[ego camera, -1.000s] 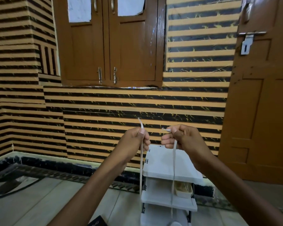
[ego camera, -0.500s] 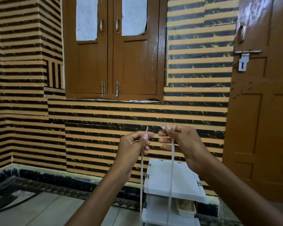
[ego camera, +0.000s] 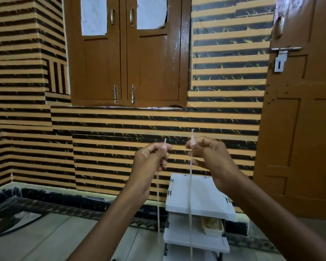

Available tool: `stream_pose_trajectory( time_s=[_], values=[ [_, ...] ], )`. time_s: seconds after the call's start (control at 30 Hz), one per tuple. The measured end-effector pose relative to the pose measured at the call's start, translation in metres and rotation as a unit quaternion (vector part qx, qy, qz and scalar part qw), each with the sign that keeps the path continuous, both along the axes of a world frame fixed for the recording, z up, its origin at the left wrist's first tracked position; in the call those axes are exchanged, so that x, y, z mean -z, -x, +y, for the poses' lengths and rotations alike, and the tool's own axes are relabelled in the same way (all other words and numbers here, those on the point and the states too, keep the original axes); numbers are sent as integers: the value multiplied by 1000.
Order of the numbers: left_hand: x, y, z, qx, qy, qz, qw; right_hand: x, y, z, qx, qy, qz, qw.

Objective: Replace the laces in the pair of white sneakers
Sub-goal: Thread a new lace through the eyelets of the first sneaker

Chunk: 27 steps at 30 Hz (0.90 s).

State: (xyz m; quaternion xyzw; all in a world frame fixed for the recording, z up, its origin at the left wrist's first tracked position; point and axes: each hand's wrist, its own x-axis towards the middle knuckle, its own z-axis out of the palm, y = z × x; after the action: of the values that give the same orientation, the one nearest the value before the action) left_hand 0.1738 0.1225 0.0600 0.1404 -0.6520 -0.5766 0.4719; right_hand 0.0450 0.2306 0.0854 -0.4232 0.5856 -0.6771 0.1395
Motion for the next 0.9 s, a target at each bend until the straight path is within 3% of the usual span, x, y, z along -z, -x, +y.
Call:
stream_pose_trajectory(
  time_s=[0.13,0.23,0.33,0.5,0.6,0.7,0.8,0.9],
  values=[
    [40,-2,-5,-122,116,-78,983,47,0,8,77,-37,95,992],
    [87,-4,-11,-151,180,-159,959,103,5,15,45,-110,60,991],
    [150,-7,-14,-136,212,-273,928,176,3,18,12,-188,1,982],
    [254,-18,-10,-27,155,-440,884,280,-17,26,-4,-247,-83,965],
    [302,-27,-7,27,145,-518,843,329,-29,29,26,-312,32,949],
    [344,-37,0,46,185,-569,800,374,-46,32,39,-438,217,872],
    [370,-40,6,41,237,-604,760,404,-65,35,40,-498,290,816],
    [381,-39,12,37,247,-619,744,413,-78,35,74,-495,307,810]
  ],
)
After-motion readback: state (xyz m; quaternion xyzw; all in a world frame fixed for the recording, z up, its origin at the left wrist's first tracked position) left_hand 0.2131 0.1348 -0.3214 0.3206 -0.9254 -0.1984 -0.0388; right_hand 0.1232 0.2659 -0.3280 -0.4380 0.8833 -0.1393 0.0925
